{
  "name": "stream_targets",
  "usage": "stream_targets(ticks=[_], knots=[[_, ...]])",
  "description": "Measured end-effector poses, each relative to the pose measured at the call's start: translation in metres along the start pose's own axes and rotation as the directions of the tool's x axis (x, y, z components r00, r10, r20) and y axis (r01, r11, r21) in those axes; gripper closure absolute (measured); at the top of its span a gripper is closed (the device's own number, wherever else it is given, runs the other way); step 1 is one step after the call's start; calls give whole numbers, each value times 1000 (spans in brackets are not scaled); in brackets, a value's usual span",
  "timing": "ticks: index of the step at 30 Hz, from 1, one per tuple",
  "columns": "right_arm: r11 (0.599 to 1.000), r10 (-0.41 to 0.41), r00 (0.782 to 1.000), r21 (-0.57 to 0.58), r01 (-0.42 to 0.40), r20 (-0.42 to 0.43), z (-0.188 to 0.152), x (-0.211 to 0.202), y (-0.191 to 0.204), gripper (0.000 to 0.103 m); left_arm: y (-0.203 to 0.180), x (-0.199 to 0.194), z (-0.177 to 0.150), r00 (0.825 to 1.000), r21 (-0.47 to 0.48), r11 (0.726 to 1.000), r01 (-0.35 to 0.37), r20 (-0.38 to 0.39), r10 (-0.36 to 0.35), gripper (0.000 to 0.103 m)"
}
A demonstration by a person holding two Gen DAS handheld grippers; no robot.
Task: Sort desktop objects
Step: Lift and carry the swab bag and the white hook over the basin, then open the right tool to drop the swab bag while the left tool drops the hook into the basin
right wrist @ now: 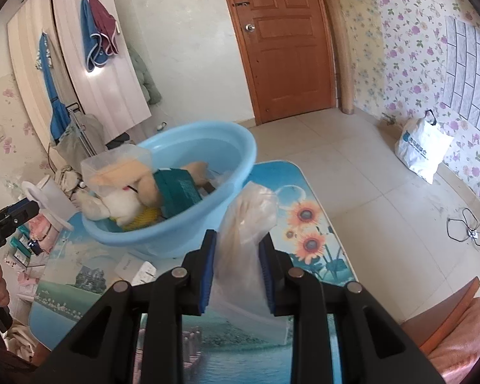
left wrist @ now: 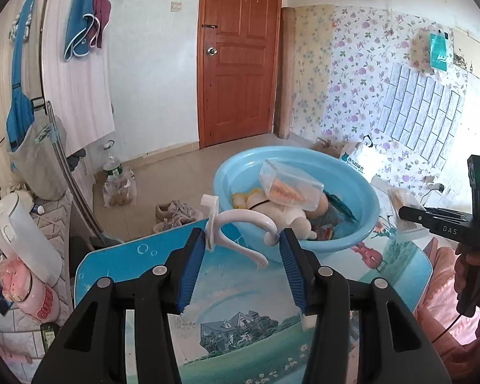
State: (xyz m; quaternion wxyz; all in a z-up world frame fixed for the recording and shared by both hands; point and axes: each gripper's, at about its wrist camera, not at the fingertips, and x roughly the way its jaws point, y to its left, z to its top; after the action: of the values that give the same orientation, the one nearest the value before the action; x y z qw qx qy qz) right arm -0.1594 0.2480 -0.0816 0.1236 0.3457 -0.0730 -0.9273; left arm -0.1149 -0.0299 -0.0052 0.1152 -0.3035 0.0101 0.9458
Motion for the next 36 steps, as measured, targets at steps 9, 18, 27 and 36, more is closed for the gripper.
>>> stream_targets(ticks=[9, 18, 27, 36], knots=[[996, 79, 996, -46, -77, 41, 14, -7, 20, 78, -15, -7, 22, 999, 42, 999, 17, 50, -20, 55], [983, 157, 987, -100, -153, 35, 30, 7, 40, 78, -44, 28, 46, 997, 98, 993, 61, 36, -64, 55], [976, 176, 984, -127, -175, -5, 37, 35, 44, 78, -54, 73, 45, 996, 118, 989, 87, -45, -82, 55], [975, 169, 985, -138, -174, -43, 40, 62, 47, 78, -52, 97, 36, 990, 98, 989, 107, -102, -97, 56]])
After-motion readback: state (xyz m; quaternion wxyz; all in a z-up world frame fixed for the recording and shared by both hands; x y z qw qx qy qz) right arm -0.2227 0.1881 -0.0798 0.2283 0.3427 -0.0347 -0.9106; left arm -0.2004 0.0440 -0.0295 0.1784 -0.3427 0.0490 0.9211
